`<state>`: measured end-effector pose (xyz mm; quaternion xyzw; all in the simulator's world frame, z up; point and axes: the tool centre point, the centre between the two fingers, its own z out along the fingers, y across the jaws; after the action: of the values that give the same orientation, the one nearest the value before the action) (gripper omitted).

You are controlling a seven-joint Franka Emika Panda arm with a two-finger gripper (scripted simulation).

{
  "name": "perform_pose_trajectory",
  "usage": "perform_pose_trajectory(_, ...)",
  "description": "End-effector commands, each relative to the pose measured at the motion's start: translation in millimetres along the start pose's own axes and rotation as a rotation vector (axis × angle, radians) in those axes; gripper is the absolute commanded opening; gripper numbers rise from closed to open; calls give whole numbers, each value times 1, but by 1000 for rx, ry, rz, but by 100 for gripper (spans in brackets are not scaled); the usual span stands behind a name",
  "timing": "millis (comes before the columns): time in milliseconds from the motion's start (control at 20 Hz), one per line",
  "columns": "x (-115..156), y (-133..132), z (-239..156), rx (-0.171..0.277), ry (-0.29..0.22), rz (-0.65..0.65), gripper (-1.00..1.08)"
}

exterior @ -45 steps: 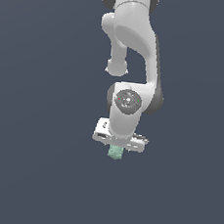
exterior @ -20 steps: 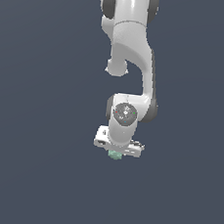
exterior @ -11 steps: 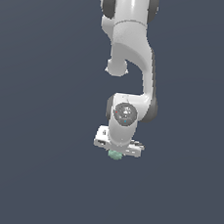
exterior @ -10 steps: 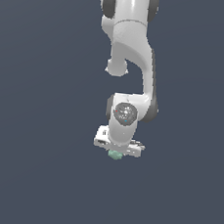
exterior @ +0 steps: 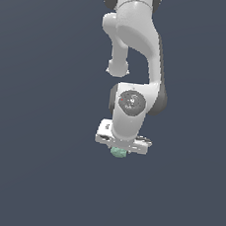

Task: Pick up the object and move it to a goal position.

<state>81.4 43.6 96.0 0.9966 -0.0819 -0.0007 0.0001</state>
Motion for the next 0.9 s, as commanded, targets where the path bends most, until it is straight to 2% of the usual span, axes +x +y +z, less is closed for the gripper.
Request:
perform_pose_trajectory(0,1,-3,-24,0,1,0,-100)
perform_pose_trajectory(850,11,-23,-209,0,1,0,-100)
